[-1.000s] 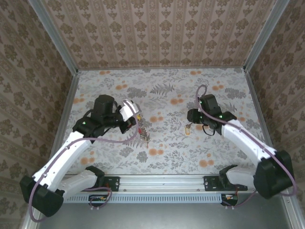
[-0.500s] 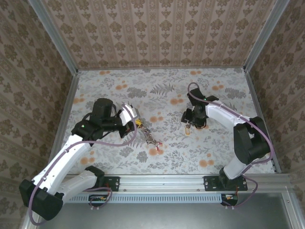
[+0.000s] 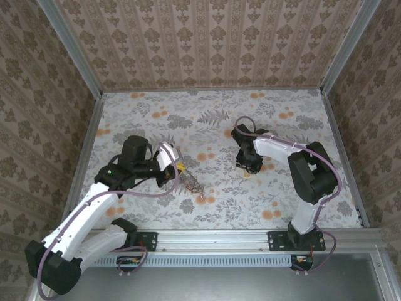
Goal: Put the keys on the keyring
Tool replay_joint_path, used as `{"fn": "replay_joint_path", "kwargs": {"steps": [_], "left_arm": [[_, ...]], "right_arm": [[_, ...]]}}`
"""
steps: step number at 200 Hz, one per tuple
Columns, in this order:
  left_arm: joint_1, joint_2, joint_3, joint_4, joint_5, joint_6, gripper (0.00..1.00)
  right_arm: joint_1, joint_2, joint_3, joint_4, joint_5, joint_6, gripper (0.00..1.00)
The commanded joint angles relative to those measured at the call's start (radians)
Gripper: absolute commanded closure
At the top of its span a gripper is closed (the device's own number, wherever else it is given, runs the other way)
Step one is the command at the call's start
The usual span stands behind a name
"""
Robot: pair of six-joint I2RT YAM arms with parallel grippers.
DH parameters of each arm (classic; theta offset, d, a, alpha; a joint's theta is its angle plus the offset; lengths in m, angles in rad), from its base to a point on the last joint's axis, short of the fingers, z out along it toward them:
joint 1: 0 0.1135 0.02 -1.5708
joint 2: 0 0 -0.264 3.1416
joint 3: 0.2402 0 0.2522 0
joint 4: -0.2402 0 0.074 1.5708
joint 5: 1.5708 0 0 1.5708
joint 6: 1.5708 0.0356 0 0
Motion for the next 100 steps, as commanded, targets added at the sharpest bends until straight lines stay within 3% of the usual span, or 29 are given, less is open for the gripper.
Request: {"fn": "replay_joint_path", "kwargs": {"steps": [1, 100], "left_arm": [[0.004, -0.032, -0.006, 0.04, 0.038, -0.03, 1.0], [0.004, -0.043, -0.023, 0.026, 0.037, -0.021, 1.0]], "right_arm": [[0.016, 0.02, 0.048, -0.031, 0.053, 0.021, 0.6], [0.024, 0.078, 0.073, -0.057, 0.088, 0.033, 0.67]]}}
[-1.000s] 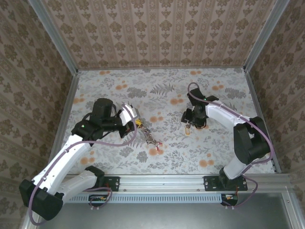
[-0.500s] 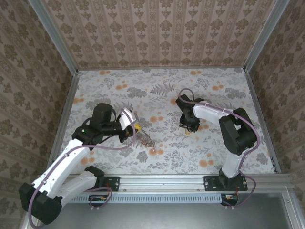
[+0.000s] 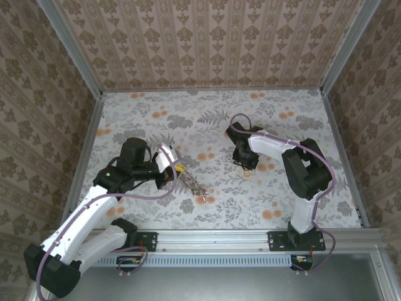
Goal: Put the keys on the keyring
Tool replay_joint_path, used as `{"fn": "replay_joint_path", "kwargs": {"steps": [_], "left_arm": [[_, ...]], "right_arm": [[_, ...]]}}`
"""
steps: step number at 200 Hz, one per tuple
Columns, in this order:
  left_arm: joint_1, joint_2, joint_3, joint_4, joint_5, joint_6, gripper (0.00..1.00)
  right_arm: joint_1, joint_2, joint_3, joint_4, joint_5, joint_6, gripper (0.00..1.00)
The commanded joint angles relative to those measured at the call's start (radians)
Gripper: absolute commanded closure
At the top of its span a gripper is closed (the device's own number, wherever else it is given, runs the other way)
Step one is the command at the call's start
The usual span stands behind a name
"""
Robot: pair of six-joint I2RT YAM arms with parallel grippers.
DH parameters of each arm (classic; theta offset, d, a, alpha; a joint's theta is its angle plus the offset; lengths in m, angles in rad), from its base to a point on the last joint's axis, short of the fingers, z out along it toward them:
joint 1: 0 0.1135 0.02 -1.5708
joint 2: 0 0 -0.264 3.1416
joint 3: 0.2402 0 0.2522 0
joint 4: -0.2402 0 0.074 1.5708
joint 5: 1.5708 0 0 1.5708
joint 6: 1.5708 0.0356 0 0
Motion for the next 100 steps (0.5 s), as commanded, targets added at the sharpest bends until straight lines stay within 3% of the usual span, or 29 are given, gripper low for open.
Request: {"fn": "replay_joint_path", "kwargs": {"steps": [1, 100], "left_arm": [[0.004, -0.02, -0.009, 0.026, 0.037, -0.013, 1.0], [0.004, -0.006, -0.007, 0.037, 0.035, -0.012, 1.0]], "right_arm": [[0.009, 0.012, 0.003, -0.047, 0.046, 0.011, 0.67], [0.009, -0.004, 0.004, -0.074, 0.086, -0.036, 0.85]]}}
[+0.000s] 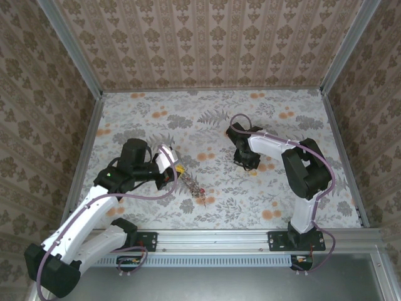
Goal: Put the keys on the keyring
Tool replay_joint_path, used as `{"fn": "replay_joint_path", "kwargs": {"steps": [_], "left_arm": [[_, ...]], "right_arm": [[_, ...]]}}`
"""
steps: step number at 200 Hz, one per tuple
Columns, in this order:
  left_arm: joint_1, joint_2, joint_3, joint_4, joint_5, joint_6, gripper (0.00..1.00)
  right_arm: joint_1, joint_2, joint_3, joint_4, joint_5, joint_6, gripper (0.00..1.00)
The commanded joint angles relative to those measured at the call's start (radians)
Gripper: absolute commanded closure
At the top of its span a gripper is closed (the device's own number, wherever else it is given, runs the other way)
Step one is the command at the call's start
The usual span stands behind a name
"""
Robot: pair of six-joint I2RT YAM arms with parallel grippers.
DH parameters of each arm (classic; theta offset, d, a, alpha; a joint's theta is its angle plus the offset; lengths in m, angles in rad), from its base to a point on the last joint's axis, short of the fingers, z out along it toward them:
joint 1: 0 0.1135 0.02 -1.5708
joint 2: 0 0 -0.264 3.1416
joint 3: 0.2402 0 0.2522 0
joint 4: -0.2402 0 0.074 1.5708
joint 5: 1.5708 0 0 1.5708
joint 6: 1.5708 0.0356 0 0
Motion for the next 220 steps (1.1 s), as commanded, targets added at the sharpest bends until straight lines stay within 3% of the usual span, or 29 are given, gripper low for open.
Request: {"fn": "replay_joint_path", "kwargs": {"steps": [1, 18, 74, 121, 165, 186, 220], "left_arm": [[0.004, -0.006, 0.005, 0.035, 0.035, -0.013, 1.0], [0.004, -0.005, 0.006, 0.034, 0.036, -0.012, 1.0], [0.004, 0.001, 0.006, 0.042, 0.037, -0.018, 1.0], [0.003, 0.003, 0.007, 0.041, 0.033, -0.021, 1.0], [0.001, 0.004, 0.012, 0.041, 0.029, -0.024, 1.0], [0.001, 0.003, 0.013, 0.036, 0.026, -0.023, 1.0], [0.0, 0.002, 0.019, 0.022, 0.024, -0.017, 1.0]], "right_arm": [[0.008, -0.006, 0.004, -0.049, 0.044, -0.021, 0.85], [0.011, -0.014, 0.004, -0.059, 0.064, -0.038, 0.86], [0.011, -0.028, -0.014, -0.066, 0.071, -0.114, 0.76], [0.017, -0.009, -0.018, -0.076, 0.112, -0.186, 0.76], [0.017, -0.006, -0.019, -0.076, 0.139, -0.204, 0.85], [0.017, -0.007, -0.016, -0.078, 0.128, -0.211, 1.0], [0.018, -0.049, -0.017, -0.074, 0.11, -0.227, 1.0]]}}
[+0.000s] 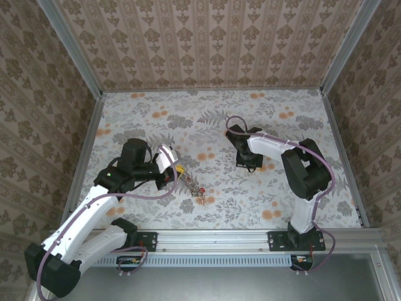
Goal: Put the keys on the keyring
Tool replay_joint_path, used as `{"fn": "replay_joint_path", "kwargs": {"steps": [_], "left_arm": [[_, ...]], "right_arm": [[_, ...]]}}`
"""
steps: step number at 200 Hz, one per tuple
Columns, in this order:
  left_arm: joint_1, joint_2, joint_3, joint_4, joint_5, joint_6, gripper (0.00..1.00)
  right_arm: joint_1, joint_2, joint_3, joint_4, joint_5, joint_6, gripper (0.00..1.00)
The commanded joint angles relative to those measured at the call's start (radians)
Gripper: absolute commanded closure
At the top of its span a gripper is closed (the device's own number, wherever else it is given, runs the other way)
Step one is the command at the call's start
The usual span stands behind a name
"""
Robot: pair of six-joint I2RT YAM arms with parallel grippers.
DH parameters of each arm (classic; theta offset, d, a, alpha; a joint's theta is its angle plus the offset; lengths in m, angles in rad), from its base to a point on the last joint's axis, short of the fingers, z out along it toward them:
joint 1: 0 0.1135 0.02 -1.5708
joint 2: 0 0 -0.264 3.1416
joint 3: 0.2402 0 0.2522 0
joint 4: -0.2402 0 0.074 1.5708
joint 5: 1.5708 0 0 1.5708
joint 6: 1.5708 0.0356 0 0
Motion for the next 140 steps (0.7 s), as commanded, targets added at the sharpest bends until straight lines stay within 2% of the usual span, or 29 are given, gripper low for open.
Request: {"fn": "replay_joint_path", "kwargs": {"steps": [1, 27, 52, 63, 89, 103, 140], "left_arm": [[0.0, -0.001, 0.019, 0.021, 0.026, -0.009, 1.0], [-0.002, 0.001, 0.025, 0.025, 0.024, -0.003, 1.0], [-0.024, 0.01, 0.042, 0.043, 0.017, 0.008, 1.0], [-0.032, 0.029, 0.056, 0.054, -0.014, -0.011, 1.0], [-0.05, 0.09, 0.098, 0.072, 0.003, -0.018, 1.0], [-0.072, 0.114, 0.112, 0.088, -0.009, -0.01, 1.0], [-0.11, 0.182, 0.139, 0.123, -0.023, -0.012, 1.0]], "right_arm": [[0.005, -0.047, -0.007, -0.038, 0.003, -0.026, 1.0], [-0.004, -0.134, -0.044, 0.019, -0.031, -0.084, 1.0], [-0.033, -0.277, -0.151, 0.221, -0.204, -0.242, 1.0], [-0.04, -0.342, -0.204, 0.316, -0.239, -0.294, 1.0], [-0.043, -0.47, -0.327, 0.53, -0.339, -0.468, 1.0], [-0.043, -0.59, -0.418, 0.674, -0.403, -0.541, 1.0], [-0.042, -0.801, -0.597, 0.95, -0.595, -0.649, 1.0]]}}
